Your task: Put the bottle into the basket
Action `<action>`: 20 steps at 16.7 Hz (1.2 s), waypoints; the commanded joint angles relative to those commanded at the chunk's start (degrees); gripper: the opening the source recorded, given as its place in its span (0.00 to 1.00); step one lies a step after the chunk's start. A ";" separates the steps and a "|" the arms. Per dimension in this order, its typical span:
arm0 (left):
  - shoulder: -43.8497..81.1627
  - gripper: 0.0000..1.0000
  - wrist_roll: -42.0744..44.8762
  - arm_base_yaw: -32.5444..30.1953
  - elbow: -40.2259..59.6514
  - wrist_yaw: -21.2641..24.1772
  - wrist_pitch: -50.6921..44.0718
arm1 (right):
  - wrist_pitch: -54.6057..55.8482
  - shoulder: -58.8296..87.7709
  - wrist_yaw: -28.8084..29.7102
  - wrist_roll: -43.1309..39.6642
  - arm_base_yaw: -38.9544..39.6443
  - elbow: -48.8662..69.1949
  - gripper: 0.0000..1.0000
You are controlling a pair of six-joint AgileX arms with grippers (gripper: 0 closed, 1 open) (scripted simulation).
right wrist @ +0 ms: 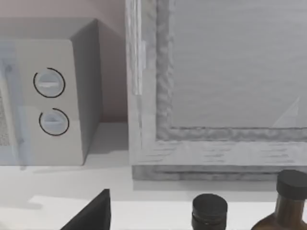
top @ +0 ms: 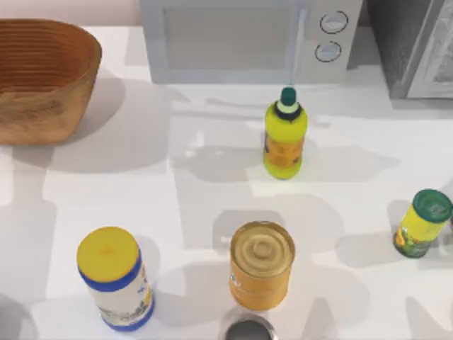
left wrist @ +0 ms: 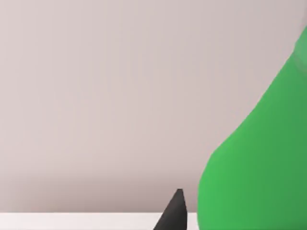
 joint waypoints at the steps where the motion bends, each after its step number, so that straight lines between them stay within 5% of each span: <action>1: 0.80 0.00 -0.08 -0.07 0.11 -0.08 0.81 | 0.00 0.00 0.00 0.00 0.00 0.00 1.00; 5: 1.02 0.00 -0.11 -0.11 0.14 -0.11 1.03 | 0.00 0.00 0.00 0.00 0.00 0.00 1.00; 18: 1.02 0.98 -0.11 -0.11 0.14 -0.11 1.03 | 0.00 0.00 0.00 0.00 0.00 0.00 1.00; 20: 1.02 1.00 -0.11 -0.11 0.14 -0.11 1.03 | 0.00 0.00 0.00 0.00 0.00 0.00 1.00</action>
